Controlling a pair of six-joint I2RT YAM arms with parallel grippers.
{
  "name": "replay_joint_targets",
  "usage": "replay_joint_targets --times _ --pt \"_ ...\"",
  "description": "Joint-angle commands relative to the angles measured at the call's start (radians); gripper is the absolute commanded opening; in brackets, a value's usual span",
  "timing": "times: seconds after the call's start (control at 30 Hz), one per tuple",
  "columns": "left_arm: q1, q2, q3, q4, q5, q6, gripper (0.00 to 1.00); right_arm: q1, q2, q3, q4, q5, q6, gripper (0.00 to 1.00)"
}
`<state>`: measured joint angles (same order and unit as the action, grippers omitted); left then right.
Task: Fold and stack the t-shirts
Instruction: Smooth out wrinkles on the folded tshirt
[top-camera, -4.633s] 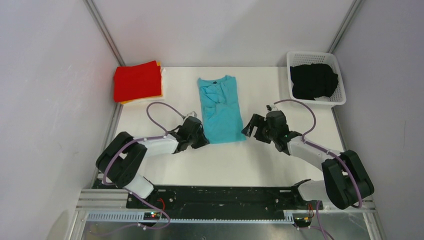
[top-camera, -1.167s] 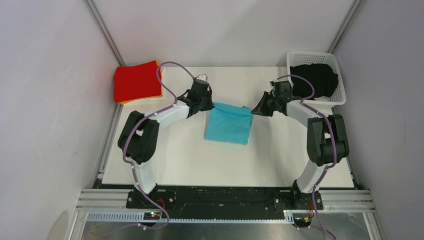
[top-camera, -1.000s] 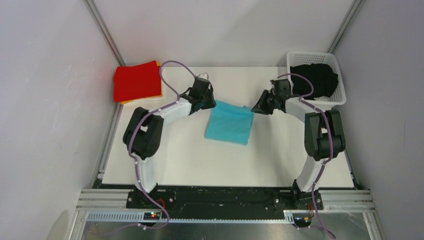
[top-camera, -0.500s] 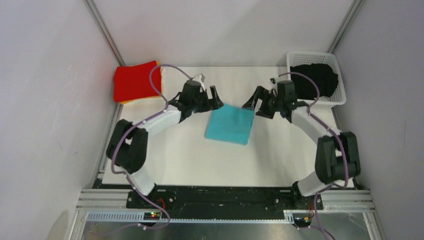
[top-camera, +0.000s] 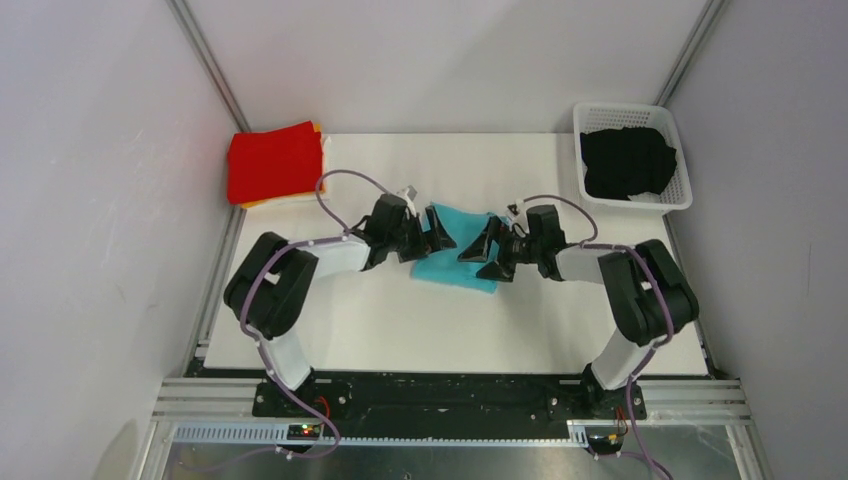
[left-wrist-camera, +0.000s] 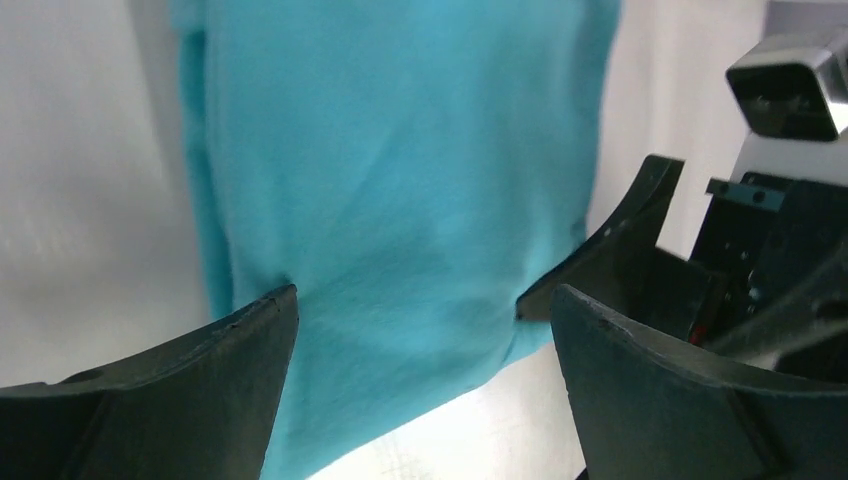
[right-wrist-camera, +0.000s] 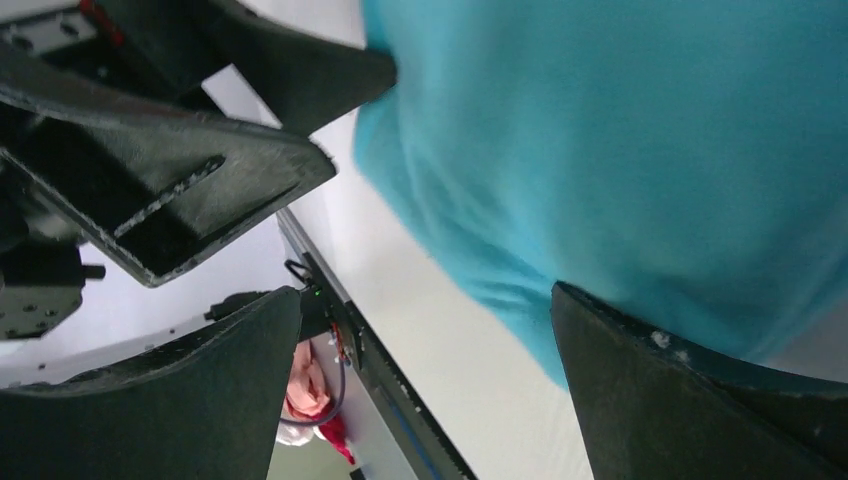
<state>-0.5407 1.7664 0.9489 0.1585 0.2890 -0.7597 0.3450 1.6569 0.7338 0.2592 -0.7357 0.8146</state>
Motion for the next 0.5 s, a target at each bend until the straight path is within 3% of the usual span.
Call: replay_joint_targets --times 0.0,0.3,0.47 --pt "0.011 0.023 -0.071 0.042 -0.046 -0.021 1.00 -0.068 0.092 -0.050 0.091 0.004 -0.015 0.99" --pt "0.031 -0.113 -0.235 0.041 -0.105 0.001 1.00 -0.137 0.032 -0.144 0.011 0.075 -0.094 0.99" --pt "0.031 -0.221 -0.206 0.038 -0.083 0.036 1.00 -0.136 -0.146 -0.117 -0.032 0.056 -0.099 0.99"
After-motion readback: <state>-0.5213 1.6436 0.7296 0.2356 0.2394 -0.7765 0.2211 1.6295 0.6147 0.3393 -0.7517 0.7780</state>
